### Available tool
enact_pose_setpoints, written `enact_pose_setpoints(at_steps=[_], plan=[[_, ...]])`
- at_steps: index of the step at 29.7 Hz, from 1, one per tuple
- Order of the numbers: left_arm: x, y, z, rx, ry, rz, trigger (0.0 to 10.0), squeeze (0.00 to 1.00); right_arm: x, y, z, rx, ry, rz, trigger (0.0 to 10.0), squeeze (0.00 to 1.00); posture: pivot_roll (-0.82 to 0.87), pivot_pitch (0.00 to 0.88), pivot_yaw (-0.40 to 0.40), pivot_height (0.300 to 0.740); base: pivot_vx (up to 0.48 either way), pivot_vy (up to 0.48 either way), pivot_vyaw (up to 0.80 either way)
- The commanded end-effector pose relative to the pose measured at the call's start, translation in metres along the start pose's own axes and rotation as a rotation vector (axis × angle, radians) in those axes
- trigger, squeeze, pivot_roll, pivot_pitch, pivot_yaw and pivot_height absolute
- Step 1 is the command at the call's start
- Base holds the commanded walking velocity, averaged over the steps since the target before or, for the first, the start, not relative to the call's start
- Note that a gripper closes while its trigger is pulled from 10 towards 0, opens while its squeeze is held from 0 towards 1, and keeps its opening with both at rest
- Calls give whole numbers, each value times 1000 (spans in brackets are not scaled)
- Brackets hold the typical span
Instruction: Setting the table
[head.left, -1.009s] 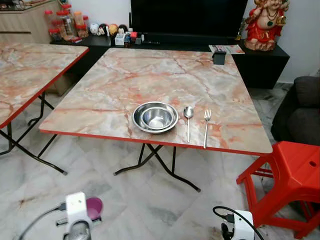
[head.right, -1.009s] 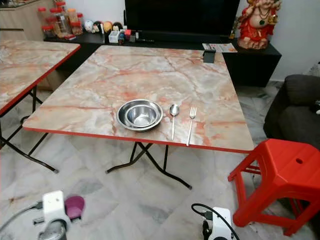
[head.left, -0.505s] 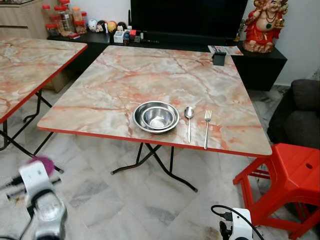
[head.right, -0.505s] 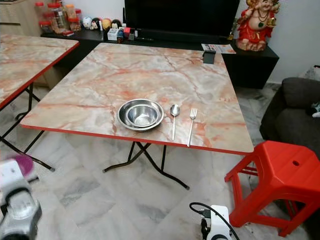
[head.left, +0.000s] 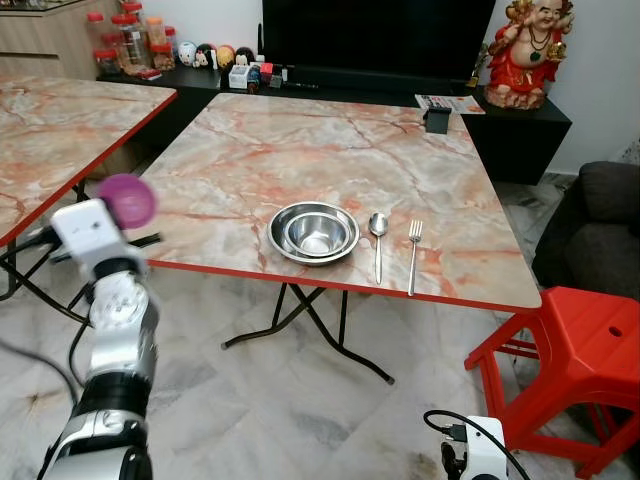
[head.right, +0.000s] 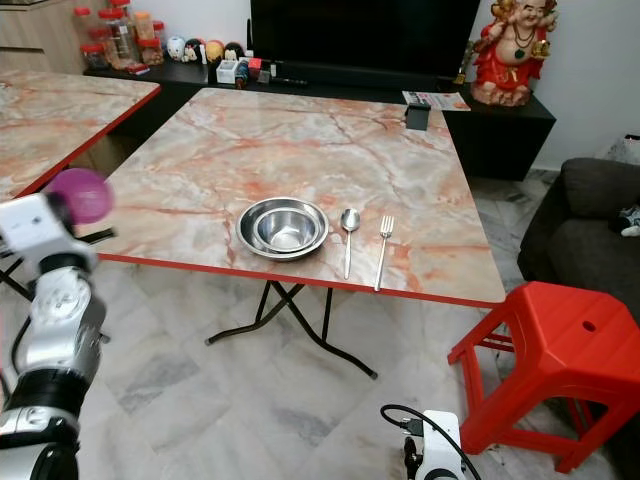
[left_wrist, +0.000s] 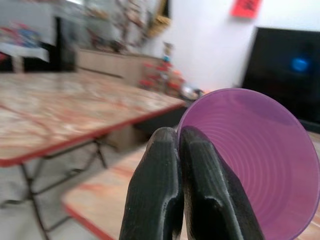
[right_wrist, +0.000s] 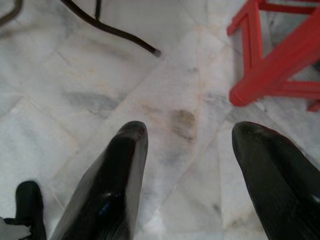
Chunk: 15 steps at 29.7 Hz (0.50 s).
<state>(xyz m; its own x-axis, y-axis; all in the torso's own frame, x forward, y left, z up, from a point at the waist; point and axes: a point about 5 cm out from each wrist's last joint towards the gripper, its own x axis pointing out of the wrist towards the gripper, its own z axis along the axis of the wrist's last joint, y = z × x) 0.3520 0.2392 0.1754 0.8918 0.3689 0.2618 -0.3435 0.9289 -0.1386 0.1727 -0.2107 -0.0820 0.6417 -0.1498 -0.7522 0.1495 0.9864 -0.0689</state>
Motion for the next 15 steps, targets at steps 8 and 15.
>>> enact_pose_setpoints(at_steps=[8,15], plan=[[15,-32,11,-77,49,-130,10000,0,0,-2,3,26,-19,-11,10000,0,-43,0,-65,725,31,0,0],[16,-35,11,-93,81,-157,10000,0,0,-4,2,26,-7,-6,10000,0,-40,0,-76,725,313,0,-132]])
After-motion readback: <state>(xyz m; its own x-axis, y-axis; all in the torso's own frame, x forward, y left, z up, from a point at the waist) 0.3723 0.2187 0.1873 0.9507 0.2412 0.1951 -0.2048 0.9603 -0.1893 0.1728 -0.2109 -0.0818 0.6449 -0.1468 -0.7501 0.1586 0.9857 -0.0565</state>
